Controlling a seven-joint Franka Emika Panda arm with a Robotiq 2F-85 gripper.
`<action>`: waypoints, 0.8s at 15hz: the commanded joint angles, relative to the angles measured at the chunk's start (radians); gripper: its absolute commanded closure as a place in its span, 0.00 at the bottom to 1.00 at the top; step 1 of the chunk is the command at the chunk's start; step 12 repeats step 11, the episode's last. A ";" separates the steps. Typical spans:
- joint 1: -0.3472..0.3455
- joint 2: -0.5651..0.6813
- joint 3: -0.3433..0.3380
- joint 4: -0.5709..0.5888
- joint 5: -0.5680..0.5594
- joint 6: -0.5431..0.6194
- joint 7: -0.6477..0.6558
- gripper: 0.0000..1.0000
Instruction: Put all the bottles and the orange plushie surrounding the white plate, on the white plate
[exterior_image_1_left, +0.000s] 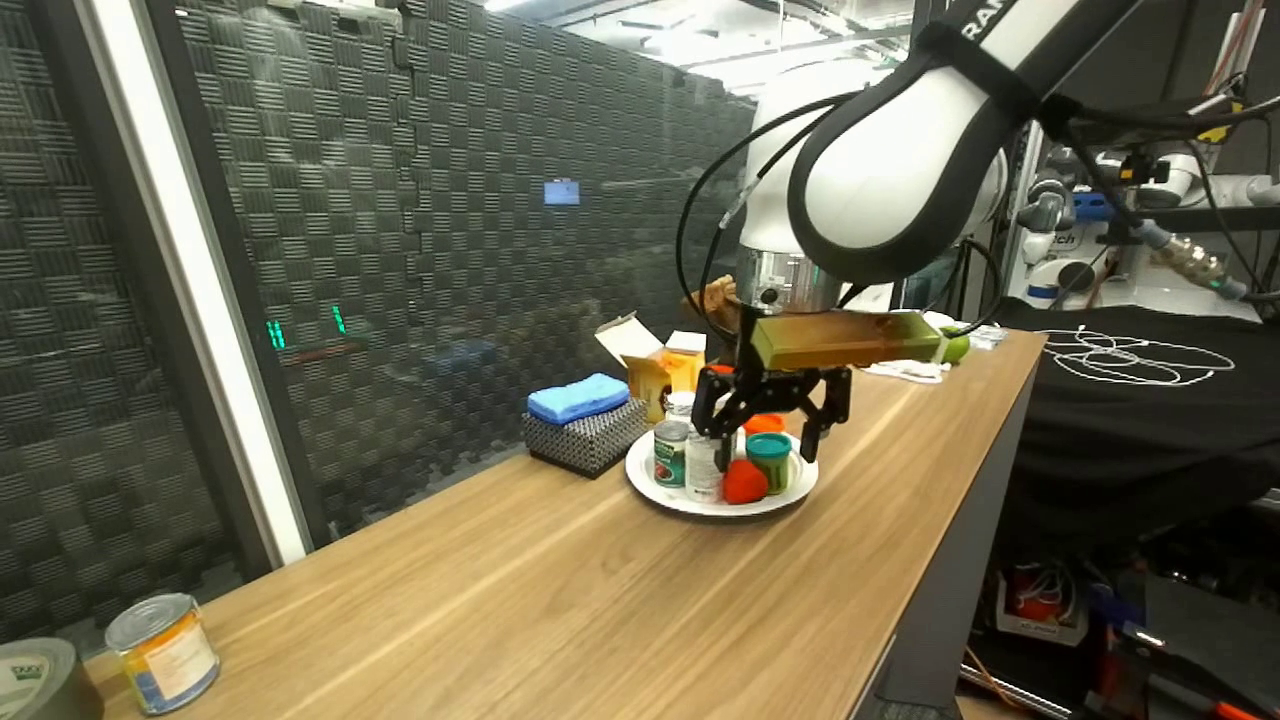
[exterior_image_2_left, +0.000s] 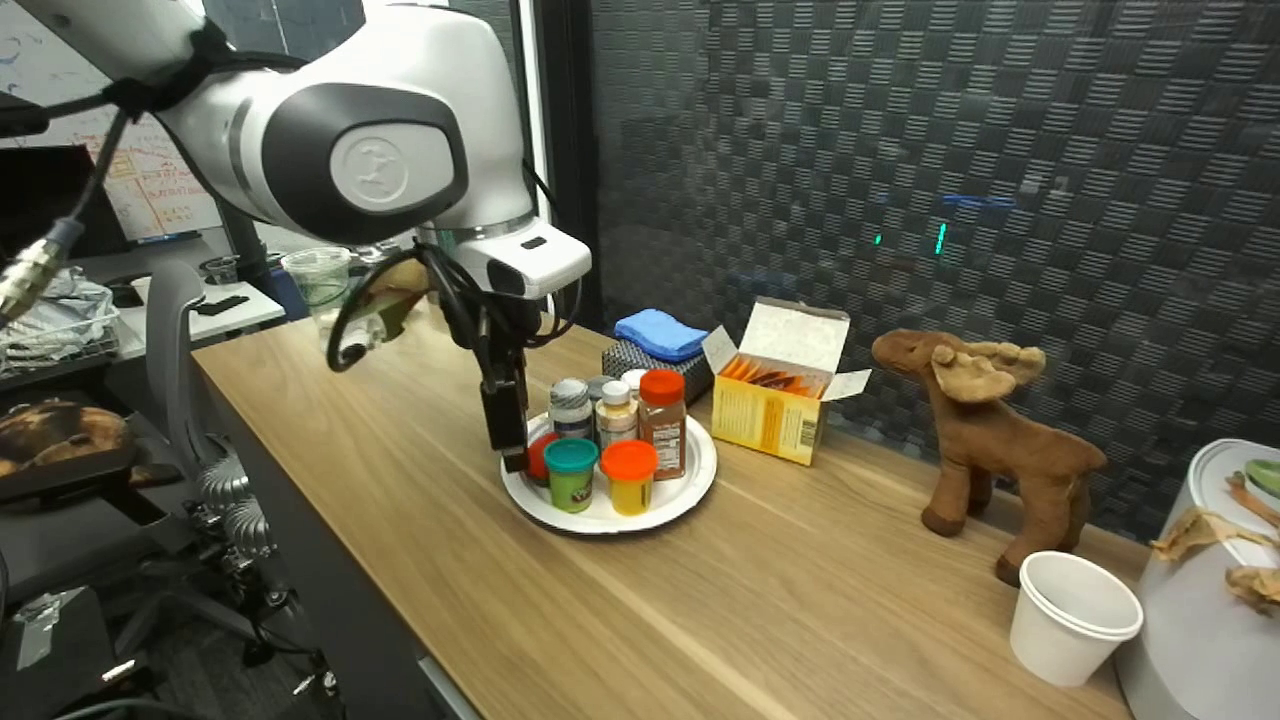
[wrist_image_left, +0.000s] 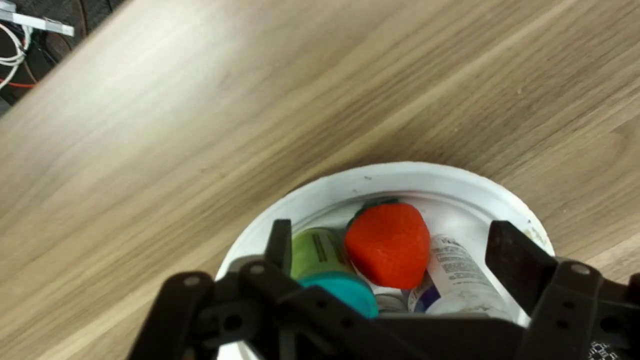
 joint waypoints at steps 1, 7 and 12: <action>-0.003 -0.152 0.027 -0.032 0.017 -0.233 -0.009 0.00; -0.005 -0.333 0.099 -0.034 0.084 -0.565 -0.037 0.00; -0.022 -0.328 0.118 -0.017 0.095 -0.598 -0.036 0.00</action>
